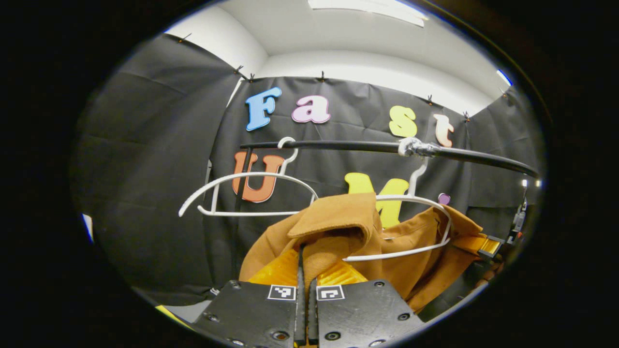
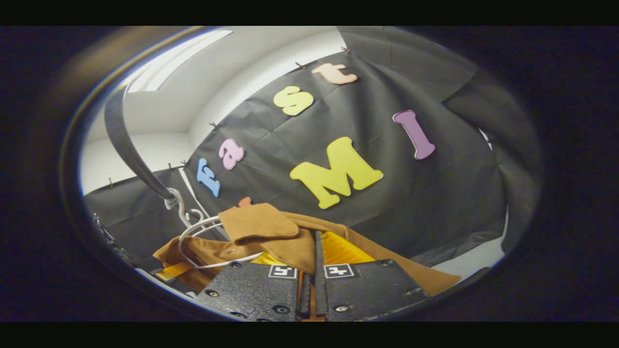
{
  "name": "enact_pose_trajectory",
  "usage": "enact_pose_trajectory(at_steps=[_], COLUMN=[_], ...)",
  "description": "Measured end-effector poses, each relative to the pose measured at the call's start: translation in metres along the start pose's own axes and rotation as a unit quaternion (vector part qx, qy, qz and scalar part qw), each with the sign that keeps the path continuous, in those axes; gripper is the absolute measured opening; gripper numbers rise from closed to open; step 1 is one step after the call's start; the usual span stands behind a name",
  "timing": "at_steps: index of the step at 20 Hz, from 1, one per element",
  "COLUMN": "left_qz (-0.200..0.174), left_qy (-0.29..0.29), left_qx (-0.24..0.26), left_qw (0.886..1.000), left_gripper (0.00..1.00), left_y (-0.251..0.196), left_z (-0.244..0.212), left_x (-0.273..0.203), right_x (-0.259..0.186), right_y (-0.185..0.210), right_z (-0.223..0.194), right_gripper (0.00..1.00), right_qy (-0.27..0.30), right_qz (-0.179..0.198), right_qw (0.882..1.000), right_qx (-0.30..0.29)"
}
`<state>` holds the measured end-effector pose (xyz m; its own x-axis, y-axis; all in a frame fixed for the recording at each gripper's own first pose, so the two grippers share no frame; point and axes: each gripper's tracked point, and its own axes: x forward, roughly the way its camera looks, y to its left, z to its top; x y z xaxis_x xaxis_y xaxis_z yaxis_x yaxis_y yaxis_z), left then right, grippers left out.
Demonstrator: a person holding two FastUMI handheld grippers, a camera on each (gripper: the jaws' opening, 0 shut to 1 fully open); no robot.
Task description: Grasp the clothes on the hanger with both hands and then place them into the laundry hamper below.
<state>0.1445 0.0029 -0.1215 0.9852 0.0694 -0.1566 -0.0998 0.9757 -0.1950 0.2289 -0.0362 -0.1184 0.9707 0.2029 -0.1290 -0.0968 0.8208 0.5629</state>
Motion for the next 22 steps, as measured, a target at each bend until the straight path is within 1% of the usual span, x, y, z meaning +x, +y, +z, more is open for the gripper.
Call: enact_pose_trajectory(at_steps=[3, 4, 5, 6, 7, 8, 9, 10, 11, 12, 13, 15, 16, 17, 18, 20, 22], left_qz=[0.007, 0.008, 0.009, 0.009, 0.010, 0.011, 0.005, 0.003, 0.004, 0.008, 0.006, 0.002, 0.002, 0.002, 0.001, -0.007, -0.012], left_qy=[-0.012, -0.016, -0.017, -0.018, -0.016, -0.018, -0.014, -0.009, -0.015, -0.020, -0.024, -0.027, -0.029, -0.031, -0.031, -0.025, -0.014], left_qx=[0.002, 0.002, -0.002, -0.008, -0.012, -0.012, -0.014, -0.012, -0.005, 0.000, -0.003, -0.008, -0.007, -0.006, -0.008, -0.014, -0.020], left_qw=[1.000, 1.000, 1.000, 1.000, 1.000, 1.000, 1.000, 1.000, 1.000, 1.000, 1.000, 1.000, 1.000, 1.000, 0.999, 1.000, 1.000], left_gripper=[0.02, 0.07, 0.07, 0.02, 0.02, 0.02, 0.07, 0.07, 0.02, 0.02, 0.02, 0.02, 0.02, 0.07, 0.02, 0.02, 0.02], left_y=[0.010, 0.013, 0.016, 0.019, 0.021, 0.024, 0.022, 0.021, 0.022, 0.025, 0.025, 0.028, 0.030, 0.034, 0.038, 0.043, 0.048], left_z=[0.014, 0.019, 0.023, 0.026, 0.028, 0.031, 0.031, 0.028, 0.031, 0.035, 0.040, 0.049, 0.055, 0.059, 0.063, 0.066, 0.062], left_x=[0.000, 0.001, 0.005, 0.007, 0.009, 0.010, 0.012, 0.011, 0.009, 0.008, 0.008, 0.010, 0.011, 0.013, 0.015, 0.022, 0.026], right_x=[-0.001, 0.001, 0.005, 0.006, 0.009, 0.012, 0.016, 0.018, 0.020, 0.019, 0.020, 0.025, 0.028, 0.030, 0.030, 0.035, 0.039], right_y=[0.001, 0.000, -0.002, -0.005, -0.007, -0.009, -0.012, -0.016, -0.019, -0.022, -0.026, -0.033, -0.035, -0.035, -0.034, -0.031, -0.031], right_z=[0.015, 0.022, 0.028, 0.033, 0.037, 0.038, 0.038, 0.034, 0.035, 0.036, 0.041, 0.049, 0.053, 0.056, 0.057, 0.060, 0.064], right_gripper=[0.08, 0.07, 0.06, 0.07, 0.08, 0.07, 0.06, 0.06, 0.06, 0.06, 0.07, 0.06, 0.07, 0.07, 0.05, 0.07, 0.05], right_qy=[-0.015, -0.021, -0.026, -0.028, -0.028, -0.026, -0.022, -0.013, -0.012, -0.009, -0.018, -0.019, -0.018, -0.016, -0.014, -0.010, -0.004], right_qz=[0.004, 0.005, 0.004, 0.003, 0.003, 0.004, 0.004, 0.004, 0.004, 0.001, -0.001, 0.000, 0.000, 0.005, 0.011, 0.019, 0.023], right_qw=[1.000, 1.000, 1.000, 0.999, 0.999, 0.999, 0.999, 0.999, 0.998, 0.998, 0.998, 0.997, 0.996, 0.996, 0.995, 0.996, 0.997], right_qx=[0.007, 0.009, 0.014, 0.022, 0.030, 0.036, 0.042, 0.046, 0.054, 0.059, 0.064, 0.080, 0.088, 0.092, 0.095, 0.087, 0.072])
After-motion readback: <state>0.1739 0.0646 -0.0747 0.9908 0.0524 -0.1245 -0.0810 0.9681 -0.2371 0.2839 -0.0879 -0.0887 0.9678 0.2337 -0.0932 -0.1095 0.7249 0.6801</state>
